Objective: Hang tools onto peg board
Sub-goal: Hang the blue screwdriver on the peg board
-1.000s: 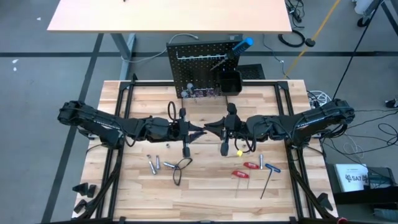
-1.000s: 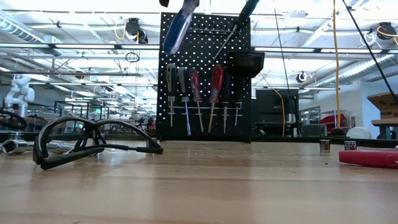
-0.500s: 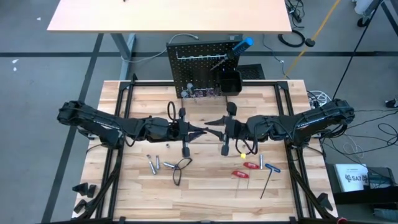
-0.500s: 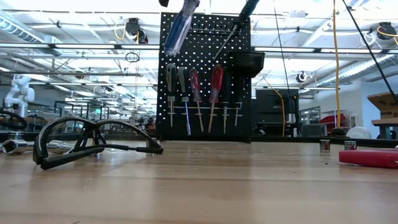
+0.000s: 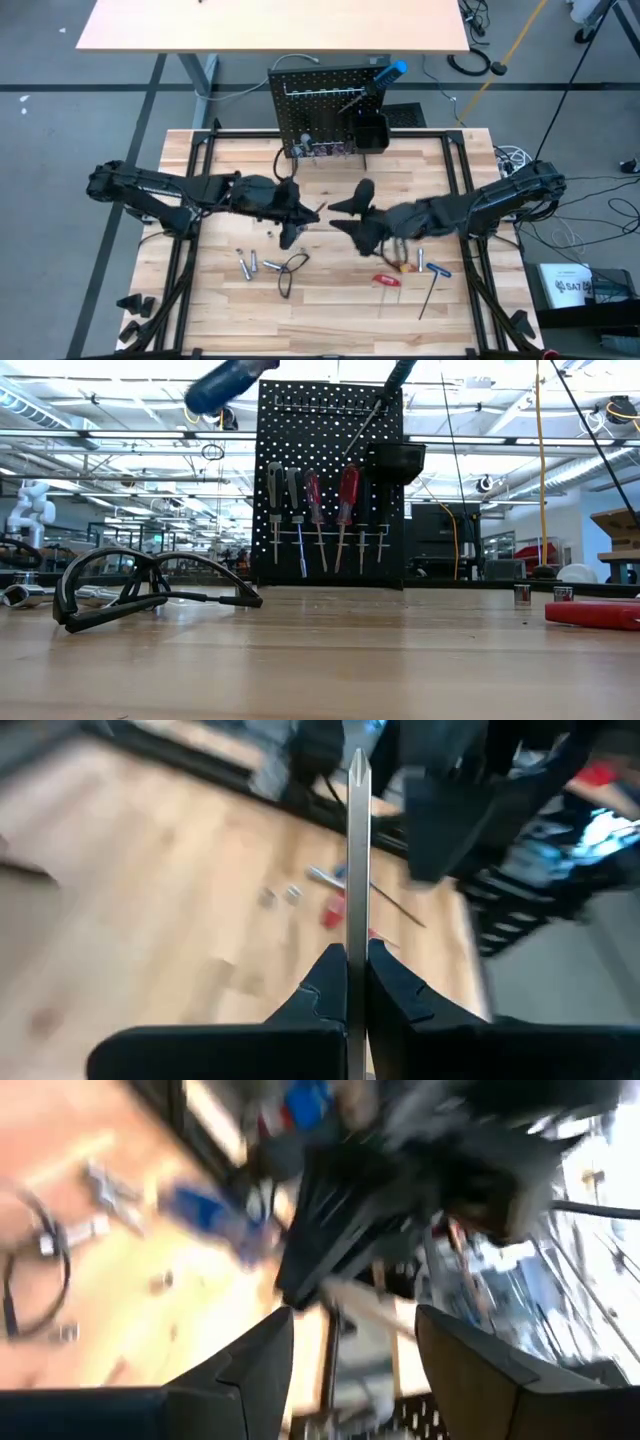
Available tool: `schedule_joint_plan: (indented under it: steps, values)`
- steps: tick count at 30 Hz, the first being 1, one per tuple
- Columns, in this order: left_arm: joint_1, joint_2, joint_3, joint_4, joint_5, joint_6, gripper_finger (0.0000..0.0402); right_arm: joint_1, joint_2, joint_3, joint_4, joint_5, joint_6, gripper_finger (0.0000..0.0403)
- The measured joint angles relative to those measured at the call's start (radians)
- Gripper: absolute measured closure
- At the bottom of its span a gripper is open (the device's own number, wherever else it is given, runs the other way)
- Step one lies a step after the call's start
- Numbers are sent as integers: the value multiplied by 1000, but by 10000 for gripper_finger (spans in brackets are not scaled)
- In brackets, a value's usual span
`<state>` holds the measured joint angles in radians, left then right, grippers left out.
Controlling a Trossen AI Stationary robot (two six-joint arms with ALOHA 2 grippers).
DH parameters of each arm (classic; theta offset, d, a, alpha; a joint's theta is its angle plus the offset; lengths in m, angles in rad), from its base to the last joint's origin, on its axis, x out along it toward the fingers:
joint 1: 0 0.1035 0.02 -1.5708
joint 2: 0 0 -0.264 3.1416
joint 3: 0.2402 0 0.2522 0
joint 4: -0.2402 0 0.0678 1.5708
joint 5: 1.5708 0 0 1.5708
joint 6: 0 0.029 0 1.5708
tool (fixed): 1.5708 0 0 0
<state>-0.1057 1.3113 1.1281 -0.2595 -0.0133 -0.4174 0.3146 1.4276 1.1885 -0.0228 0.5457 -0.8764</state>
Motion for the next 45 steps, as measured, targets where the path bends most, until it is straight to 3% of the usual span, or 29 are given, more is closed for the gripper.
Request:
schedule_joint_plan:
  steps: [8,12,18,30,35,42,45]
  values:
    - [78,73,1,-36,161,-262,389,92,194,0,13,528,-161,209]
    - [91,120,1,-32,226,-326,389,114,276,0,37,677,-210,219]
    - [92,187,1,-22,275,-337,389,119,345,0,62,673,-245,234]
    - [102,253,1,53,354,-334,386,120,356,0,68,553,-189,266]
    - [115,253,0,63,392,-327,386,119,356,0,56,529,-182,302]
    - [118,253,0,67,418,-308,384,118,356,-1,41,524,-147,386]
    - [118,253,0,68,417,-290,373,117,356,-1,33,531,-109,391]
